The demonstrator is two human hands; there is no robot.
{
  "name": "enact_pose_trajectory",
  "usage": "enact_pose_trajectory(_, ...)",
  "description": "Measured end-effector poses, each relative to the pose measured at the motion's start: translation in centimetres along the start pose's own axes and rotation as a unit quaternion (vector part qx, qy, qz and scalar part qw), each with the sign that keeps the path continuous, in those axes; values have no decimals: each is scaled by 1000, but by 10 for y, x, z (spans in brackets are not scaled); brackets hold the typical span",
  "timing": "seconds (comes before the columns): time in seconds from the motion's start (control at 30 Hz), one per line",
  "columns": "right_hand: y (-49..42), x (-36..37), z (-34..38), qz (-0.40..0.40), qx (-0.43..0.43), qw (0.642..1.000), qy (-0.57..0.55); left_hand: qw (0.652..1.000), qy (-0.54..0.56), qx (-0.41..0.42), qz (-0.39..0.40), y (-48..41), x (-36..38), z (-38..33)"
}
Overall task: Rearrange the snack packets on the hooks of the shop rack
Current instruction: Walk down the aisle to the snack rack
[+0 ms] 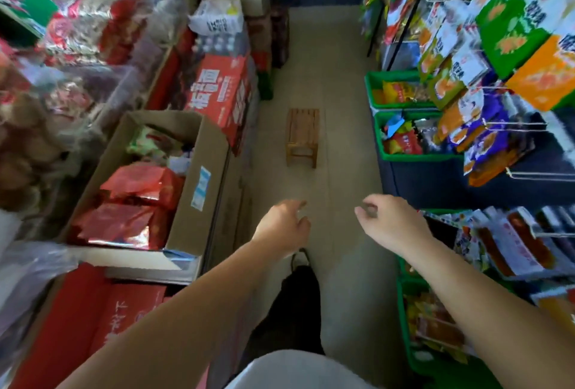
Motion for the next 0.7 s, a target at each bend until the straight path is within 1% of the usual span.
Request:
enact_pose_trajectory(0.13, -105, -33, 6, 1, 12, 1000, -18, 1000, -1, 5, -7, -103, -14, -16)
enact_pose_trajectory(0.2, -155, -50, 5, 3, 28, 999, -27, 1000, 0, 4, 2, -156, -23, -33)
enact_pose_trajectory(0.37, -263, -96, -12, -7, 54, 996, -73, 998, -1, 25, 52, -275, -32, -94)
enact_pose_trajectory(0.5, -337, -132, -29, -37, 65, 993, -91, 995, -10, 50, 83, -364, -25, -139)
enact_pose_trajectory(0.6, -397, -156, -45, -50, 60, 992, -103, 995, -5, 41, 94, -435, -17, -165)
enact_pose_trajectory(0.7, -458, -180, -64, -70, 57, 992, -91, 995, 1, 25, 101, -507, -11, -187)
Point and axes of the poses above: each hand's wrist, its own y-axis away from the middle knuckle, its own x-axis out of the palm, z = x × y, the point moved 4 cm from there along -y, towards the middle knuckle, and after that the axes turned 7 degrees about -z, right-handed, at the moved point
